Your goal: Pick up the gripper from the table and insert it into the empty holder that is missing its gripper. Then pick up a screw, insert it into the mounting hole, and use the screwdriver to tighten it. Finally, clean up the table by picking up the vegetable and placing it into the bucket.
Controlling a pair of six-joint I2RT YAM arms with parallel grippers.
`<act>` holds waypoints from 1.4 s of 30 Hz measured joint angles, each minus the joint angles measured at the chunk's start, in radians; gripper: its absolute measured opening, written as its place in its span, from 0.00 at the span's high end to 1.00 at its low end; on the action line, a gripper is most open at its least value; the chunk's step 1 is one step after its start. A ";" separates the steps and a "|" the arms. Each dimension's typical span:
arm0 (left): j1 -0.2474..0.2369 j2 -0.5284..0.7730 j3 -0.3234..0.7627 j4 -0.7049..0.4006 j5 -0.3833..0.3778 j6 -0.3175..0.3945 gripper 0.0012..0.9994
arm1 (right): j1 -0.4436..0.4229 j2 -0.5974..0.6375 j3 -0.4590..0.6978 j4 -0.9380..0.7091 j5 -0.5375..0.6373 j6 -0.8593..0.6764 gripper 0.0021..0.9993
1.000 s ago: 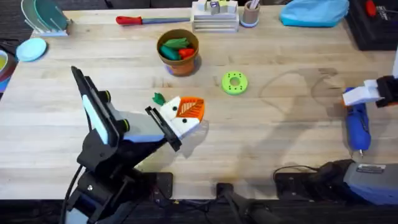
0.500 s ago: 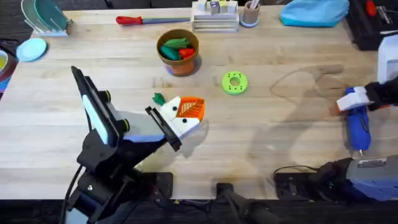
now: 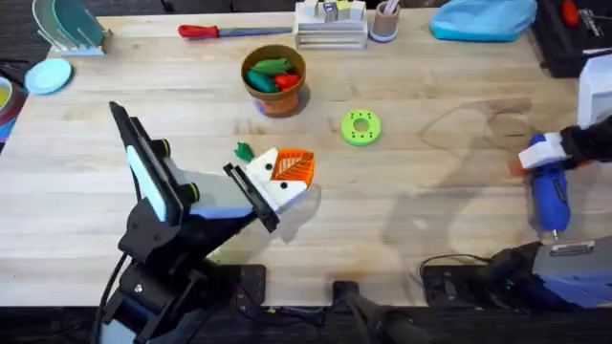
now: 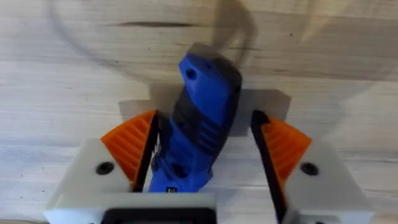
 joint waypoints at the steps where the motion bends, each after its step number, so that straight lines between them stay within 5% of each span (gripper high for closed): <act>1: 0.000 0.000 0.000 0.000 0.000 0.000 1.00 | 0.000 0.000 0.000 0.000 0.000 0.000 0.10; 18: 0.000 0.000 0.000 0.000 0.000 0.000 1.00 | 0.000 0.000 0.000 0.003 -0.003 0.028 0.20; 42: 0.000 0.000 0.000 0.000 -0.001 0.000 1.00 | 0.000 0.000 0.002 0.008 -0.011 0.039 0.98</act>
